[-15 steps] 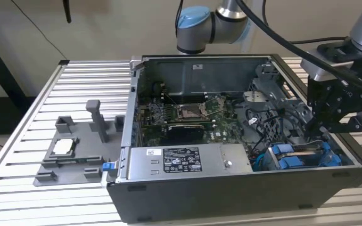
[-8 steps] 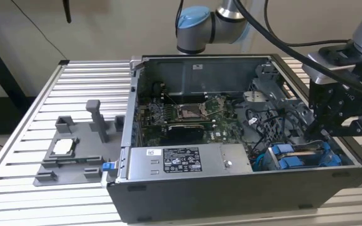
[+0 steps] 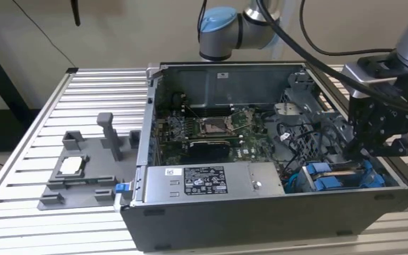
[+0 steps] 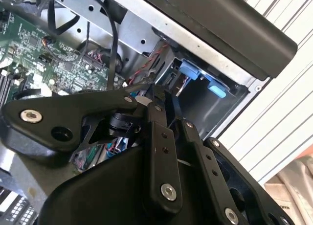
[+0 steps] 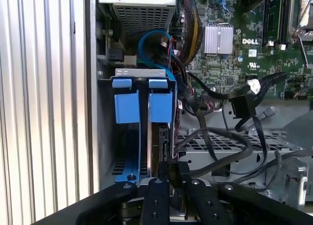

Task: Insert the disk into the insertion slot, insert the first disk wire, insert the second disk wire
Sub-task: 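Insert the first disk wire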

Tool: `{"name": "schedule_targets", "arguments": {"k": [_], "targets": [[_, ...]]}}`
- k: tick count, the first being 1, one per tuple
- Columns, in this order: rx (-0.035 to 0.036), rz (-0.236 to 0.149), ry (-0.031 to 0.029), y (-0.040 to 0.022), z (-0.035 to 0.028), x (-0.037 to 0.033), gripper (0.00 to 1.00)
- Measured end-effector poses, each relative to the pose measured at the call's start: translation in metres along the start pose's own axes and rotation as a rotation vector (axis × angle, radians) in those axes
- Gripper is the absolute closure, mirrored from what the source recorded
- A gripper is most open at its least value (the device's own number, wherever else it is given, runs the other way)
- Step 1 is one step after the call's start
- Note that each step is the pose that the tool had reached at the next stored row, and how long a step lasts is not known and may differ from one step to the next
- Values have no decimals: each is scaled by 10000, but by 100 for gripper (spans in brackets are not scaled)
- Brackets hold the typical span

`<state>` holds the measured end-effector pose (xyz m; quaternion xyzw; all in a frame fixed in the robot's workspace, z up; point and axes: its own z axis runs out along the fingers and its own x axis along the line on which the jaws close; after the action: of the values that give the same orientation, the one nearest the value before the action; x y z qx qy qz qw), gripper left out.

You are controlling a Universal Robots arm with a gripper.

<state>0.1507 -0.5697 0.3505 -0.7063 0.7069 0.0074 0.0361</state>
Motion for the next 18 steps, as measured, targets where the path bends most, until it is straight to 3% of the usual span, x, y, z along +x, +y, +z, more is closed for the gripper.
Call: {"name": "schedule_targets", "arguments": {"k": [5,18], "targets": [[-32,1,-1,-65,66,6,81],[-40,1,-2,-48,77,21,81]]}}
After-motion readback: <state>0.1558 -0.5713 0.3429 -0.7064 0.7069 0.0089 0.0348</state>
